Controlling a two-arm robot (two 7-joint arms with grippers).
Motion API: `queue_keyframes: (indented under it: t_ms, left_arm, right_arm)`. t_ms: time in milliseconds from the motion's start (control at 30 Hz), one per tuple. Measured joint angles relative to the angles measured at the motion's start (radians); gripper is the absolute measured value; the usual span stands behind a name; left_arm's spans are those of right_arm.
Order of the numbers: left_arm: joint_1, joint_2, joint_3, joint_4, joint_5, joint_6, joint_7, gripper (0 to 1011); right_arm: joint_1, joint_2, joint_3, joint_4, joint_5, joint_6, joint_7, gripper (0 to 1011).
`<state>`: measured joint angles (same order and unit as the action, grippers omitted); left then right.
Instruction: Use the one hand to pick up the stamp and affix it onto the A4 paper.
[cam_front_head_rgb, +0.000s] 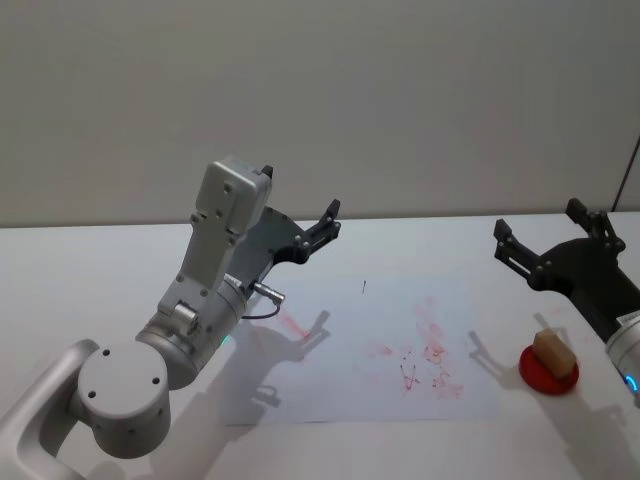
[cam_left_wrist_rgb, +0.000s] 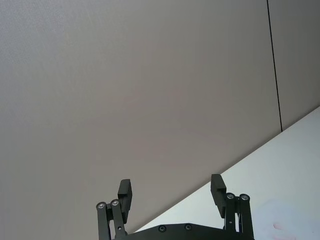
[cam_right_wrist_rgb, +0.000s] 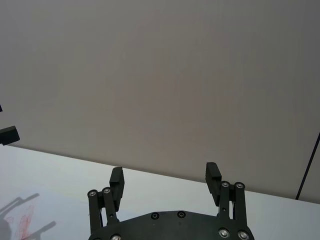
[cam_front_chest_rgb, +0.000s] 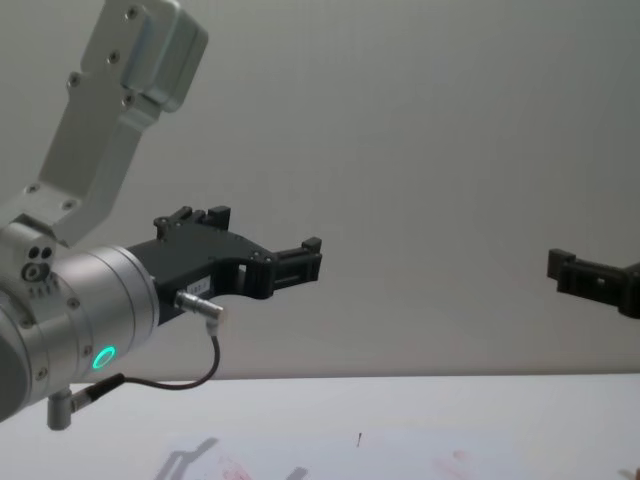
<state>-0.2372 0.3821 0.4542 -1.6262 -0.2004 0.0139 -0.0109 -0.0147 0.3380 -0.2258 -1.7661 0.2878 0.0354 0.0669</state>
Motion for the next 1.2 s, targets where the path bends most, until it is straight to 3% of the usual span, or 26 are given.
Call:
queue_keyframes:
  t_ms: [1200]
  left_arm:
    - [0.000, 0.000, 0.000, 0.000, 0.000, 0.000, 0.000, 1001]
  right_arm:
    - [-0.008, 0.011, 0.010, -0.004, 0.010, -0.002, 0.000, 1001]
